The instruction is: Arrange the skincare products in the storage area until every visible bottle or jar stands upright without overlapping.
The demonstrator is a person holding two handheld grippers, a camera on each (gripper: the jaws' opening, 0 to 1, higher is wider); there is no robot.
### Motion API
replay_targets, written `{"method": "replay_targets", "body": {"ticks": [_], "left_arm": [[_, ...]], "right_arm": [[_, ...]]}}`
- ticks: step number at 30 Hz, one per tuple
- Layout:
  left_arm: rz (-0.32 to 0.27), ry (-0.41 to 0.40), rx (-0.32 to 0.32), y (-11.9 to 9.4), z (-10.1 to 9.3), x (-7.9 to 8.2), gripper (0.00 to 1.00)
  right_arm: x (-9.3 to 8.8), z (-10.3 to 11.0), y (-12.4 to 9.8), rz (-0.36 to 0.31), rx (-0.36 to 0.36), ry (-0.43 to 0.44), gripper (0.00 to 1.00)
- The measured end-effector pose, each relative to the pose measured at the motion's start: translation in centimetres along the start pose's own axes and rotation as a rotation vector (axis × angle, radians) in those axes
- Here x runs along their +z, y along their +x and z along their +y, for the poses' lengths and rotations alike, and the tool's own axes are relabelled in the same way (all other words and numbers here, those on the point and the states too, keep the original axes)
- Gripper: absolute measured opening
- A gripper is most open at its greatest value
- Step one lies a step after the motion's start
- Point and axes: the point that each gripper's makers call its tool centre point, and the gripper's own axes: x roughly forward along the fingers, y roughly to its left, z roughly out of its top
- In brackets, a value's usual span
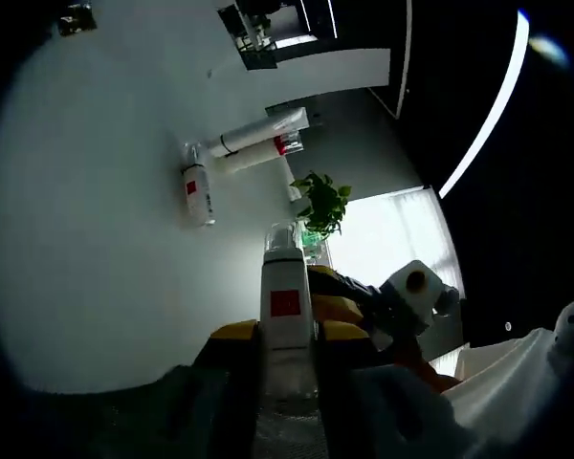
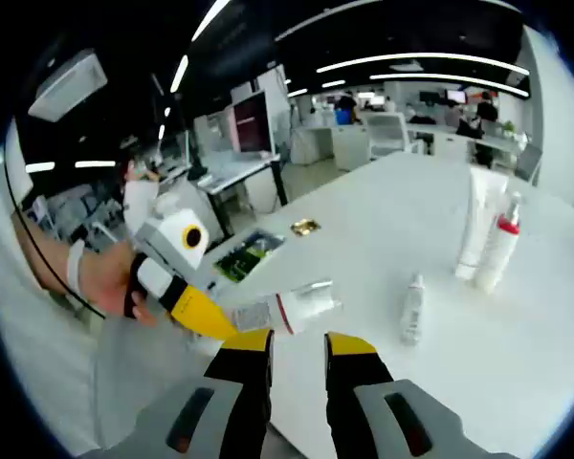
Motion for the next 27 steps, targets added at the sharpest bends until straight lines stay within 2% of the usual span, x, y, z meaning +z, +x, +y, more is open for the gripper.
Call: {"method": "replay_targets", "body": {"ticks": [1,3,5,6,8,10,12,14,16,18,22,24,27], "left_arm": [[-0.003,0.003,0.000,0.0,0.0,0.0,0.17],[-0.006,0.016,0.004,0.1,0.0,0.1,0.17],[0.005,0.047,0.008,0.2,-0.1,-0.2,0.17],[0.019,0.086,0.019,0.3,-0.1,-0.4,0.17],[0.045,0.136,0.032,0.5,-0.1,-1.0,0.17],[0.058,0.184,0.038,0.9,-0.4,-1.4,0.17],[0.065,0.215,0.026,0.9,-0.6,-1.6,0.17],[0.078,0.275,0.064,0.9,-0.2,-1.8,0.17],[0.077,0.306,0.066,0.9,-0.3,-1.8,0.17],[0.087,0.377,0.086,1.0,-0.2,-1.9,0.17],[0.144,0.502,0.136,1.3,0.3,-2.9,0.17],[0.148,0.529,0.129,1.5,0.0,-3.2,0.17],[0.140,0.550,0.108,1.6,-0.5,-3.2,0.17]], "right_arm": [[-0.4,0.2,0.1,0.000,0.025,0.138,0.15],[-0.3,0.2,0.2,-0.035,0.053,0.284,0.18],[0.5,-0.3,0.1,-0.112,0.036,0.345,0.26],[0.7,0.1,0.0,-0.124,0.052,0.390,0.31],[0.5,0.7,0.2,-0.113,0.081,0.467,0.32],[0.0,0.3,0.6,-0.097,0.061,0.470,0.33],[-0.7,0.2,0.8,-0.065,0.051,0.466,0.29],[-0.9,0.2,0.8,-0.059,0.051,0.498,0.30],[-1.0,0.3,0.8,-0.052,0.057,0.518,0.28],[-1.2,0.3,0.8,-0.047,0.070,0.550,0.27],[-2.2,0.3,0.5,-0.025,0.078,0.568,0.27],[-2.4,0.4,0.1,-0.030,0.087,0.576,0.26],[-2.0,0.4,-0.8,-0.075,0.116,0.581,0.22]]}}
